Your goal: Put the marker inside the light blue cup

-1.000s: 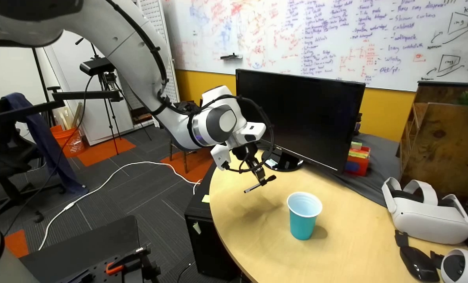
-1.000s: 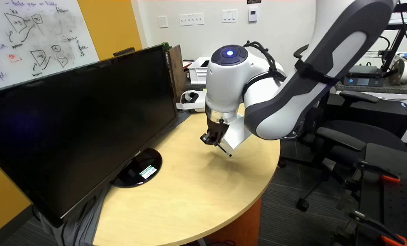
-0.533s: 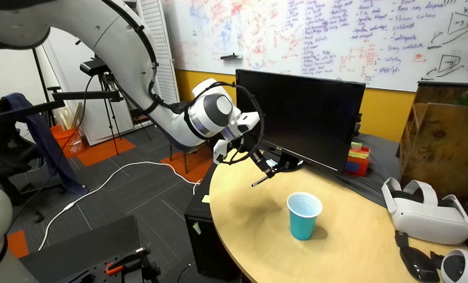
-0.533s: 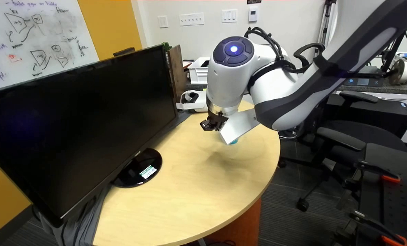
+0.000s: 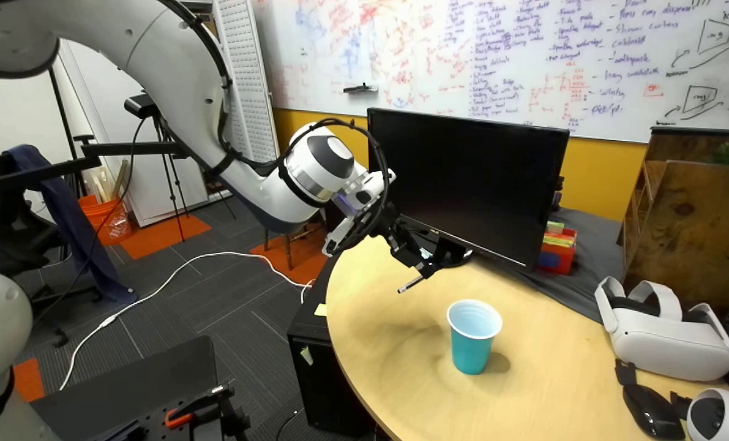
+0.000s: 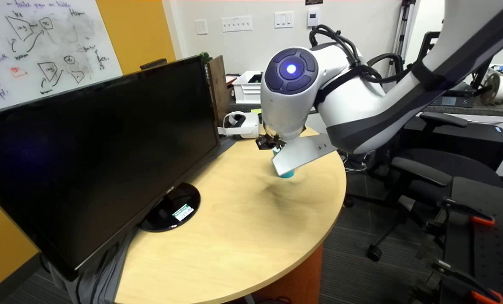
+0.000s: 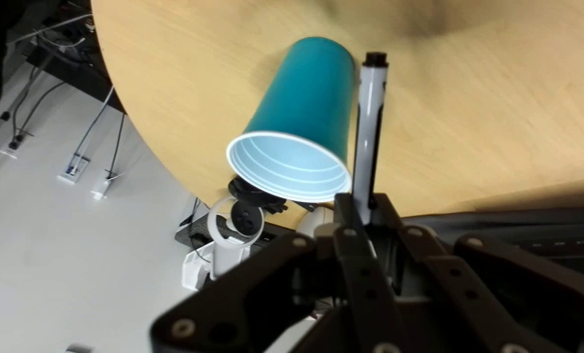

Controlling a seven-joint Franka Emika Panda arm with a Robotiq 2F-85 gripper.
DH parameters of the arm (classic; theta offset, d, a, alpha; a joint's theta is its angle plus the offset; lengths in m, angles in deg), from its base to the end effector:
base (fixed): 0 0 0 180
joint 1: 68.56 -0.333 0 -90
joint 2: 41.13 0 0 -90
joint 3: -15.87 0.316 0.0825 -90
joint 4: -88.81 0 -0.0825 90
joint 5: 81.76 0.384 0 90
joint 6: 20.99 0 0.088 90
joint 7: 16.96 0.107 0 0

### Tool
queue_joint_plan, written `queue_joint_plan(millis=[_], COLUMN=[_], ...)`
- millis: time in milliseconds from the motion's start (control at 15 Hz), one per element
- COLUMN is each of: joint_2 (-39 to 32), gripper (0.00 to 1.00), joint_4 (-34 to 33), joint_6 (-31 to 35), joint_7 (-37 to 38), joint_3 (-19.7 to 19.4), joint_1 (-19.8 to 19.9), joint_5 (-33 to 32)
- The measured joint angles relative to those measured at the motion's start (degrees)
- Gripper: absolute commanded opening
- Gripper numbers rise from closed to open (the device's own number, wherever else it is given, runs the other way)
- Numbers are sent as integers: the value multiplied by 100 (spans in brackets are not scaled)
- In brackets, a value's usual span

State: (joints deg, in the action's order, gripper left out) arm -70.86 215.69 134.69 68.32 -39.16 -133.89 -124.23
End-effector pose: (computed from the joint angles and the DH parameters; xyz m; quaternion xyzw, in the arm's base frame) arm 0.5491 0.1253 0.2437 0.8978 -0.2410 0.2934 0.2231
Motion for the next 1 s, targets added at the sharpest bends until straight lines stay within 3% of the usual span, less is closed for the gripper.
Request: queue_joint_plan(millis=[333, 600, 800, 1000], joint_2=[6, 106, 325, 583], gripper=[3, 3, 3, 3], joint_4=[2, -24, -94, -210], joint_6=[-514, -891, -1364, -1946], joint_7=[1217, 2199, 2792, 3237], joint_3=[-17, 169, 698, 1622], joint_1=[77, 428, 1016, 1904], joint_5=[-922, -1932, -2704, -3401])
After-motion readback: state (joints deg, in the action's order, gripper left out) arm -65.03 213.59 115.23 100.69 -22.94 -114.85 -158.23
